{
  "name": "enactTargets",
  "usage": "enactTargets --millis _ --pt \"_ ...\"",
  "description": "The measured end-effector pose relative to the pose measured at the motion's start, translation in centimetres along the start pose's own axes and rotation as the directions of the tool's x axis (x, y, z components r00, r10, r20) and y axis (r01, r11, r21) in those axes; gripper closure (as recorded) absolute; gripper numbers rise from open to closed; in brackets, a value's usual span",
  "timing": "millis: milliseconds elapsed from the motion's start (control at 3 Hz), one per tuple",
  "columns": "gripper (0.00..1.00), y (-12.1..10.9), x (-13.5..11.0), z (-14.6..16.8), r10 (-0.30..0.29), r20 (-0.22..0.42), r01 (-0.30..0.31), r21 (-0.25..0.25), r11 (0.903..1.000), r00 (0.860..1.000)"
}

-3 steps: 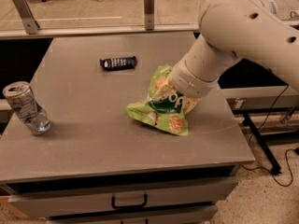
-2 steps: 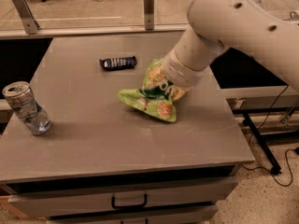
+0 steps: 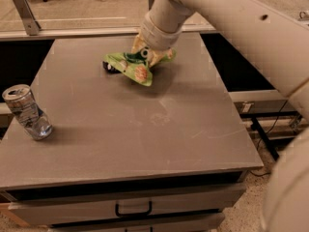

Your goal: Move green rice chip bag near rxbar blueberry

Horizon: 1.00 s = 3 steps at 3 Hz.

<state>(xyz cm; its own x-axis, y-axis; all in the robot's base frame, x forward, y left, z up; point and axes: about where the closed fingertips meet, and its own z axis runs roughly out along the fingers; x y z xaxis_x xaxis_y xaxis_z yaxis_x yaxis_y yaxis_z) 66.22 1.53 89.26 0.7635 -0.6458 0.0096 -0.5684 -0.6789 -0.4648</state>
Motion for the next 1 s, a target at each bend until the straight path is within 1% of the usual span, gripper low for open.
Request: enactTargets --millis 333,667,1000 --pt "0.81 -2.7 2.1 0.8 0.058 -0.004 -0.058 0.011 0.9982 0.998" --pt "0.58 -3.3 3.3 1.2 0.1 -0.005 -0.099 0.008 0.995 0.995" --pt "0.35 -3.0 4.3 1.1 0.131 -0.014 -0.131 0.008 0.9914 0.991"
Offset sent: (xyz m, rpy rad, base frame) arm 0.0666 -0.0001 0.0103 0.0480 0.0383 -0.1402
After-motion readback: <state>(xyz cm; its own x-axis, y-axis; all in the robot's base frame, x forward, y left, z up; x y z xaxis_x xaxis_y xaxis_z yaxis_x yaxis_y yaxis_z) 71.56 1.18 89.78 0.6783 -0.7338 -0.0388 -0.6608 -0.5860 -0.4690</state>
